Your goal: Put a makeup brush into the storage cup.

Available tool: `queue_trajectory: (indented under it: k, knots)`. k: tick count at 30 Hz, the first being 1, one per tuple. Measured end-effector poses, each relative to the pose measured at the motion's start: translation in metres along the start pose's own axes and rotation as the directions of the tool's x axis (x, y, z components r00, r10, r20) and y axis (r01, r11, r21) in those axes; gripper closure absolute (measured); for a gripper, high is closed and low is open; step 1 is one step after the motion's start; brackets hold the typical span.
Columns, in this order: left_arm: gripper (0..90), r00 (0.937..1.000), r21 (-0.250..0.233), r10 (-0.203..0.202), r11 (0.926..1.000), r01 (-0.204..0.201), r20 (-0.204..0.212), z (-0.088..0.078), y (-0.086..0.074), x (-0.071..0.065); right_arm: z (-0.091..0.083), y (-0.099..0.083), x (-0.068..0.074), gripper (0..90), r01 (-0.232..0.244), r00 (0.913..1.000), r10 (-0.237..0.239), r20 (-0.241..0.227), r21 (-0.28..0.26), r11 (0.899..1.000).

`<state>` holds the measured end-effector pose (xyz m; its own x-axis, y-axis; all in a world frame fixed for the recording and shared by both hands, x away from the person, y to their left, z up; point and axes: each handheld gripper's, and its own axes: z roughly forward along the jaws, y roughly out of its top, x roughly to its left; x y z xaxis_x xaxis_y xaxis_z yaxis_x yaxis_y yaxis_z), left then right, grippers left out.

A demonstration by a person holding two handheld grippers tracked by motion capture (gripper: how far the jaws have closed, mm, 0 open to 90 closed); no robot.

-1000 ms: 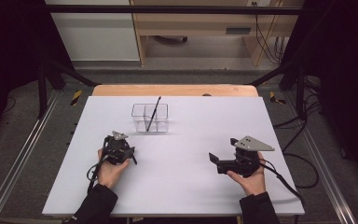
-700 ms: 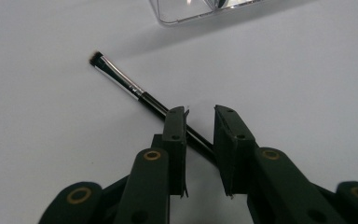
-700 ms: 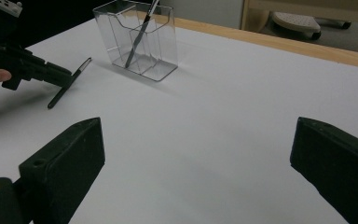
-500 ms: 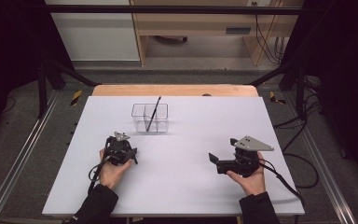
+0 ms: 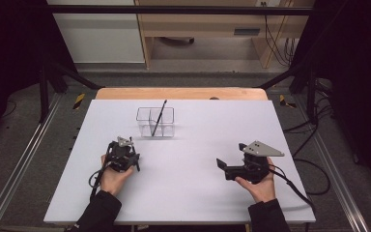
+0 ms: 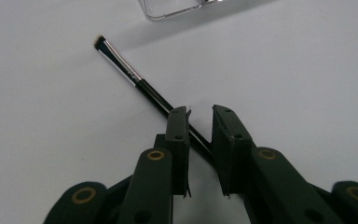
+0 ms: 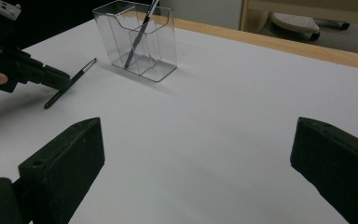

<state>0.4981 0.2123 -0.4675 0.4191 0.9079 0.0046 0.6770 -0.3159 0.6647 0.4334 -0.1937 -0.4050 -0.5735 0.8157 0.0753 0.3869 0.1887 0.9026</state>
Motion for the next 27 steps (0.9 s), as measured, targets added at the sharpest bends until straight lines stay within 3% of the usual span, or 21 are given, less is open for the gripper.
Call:
queue_trajectory:
  k: [6, 8, 15, 27]
  knots:
    - [75.0, 0.9999, 0.014, 0.008, 0.9999, -0.008, -0.012, -0.002, 0.000, 0.001, -0.001, 0.000, -0.001, 3.5, 0.003, 1.0000, -0.003, 0.000, -0.004, 1.000]
    - [72.9, 0.9991, 0.028, 0.024, 0.9993, -0.023, -0.035, -0.002, -0.002, 0.002, -0.001, 0.000, -0.001, 3.4, 0.004, 1.0000, -0.004, 0.001, -0.004, 1.000]
    - [69.3, 0.9994, 0.028, 0.019, 0.9994, -0.018, -0.030, -0.002, -0.004, 0.004, -0.001, 0.000, -0.001, 3.4, 0.003, 1.0000, -0.003, 0.001, -0.003, 1.000]
    - [76.9, 0.9992, 0.047, 0.035, 0.9983, -0.034, -0.019, -0.010, -0.010, 0.012, -0.001, 0.000, -0.001, 3.4, 0.004, 1.0000, -0.004, 0.002, -0.003, 1.000]
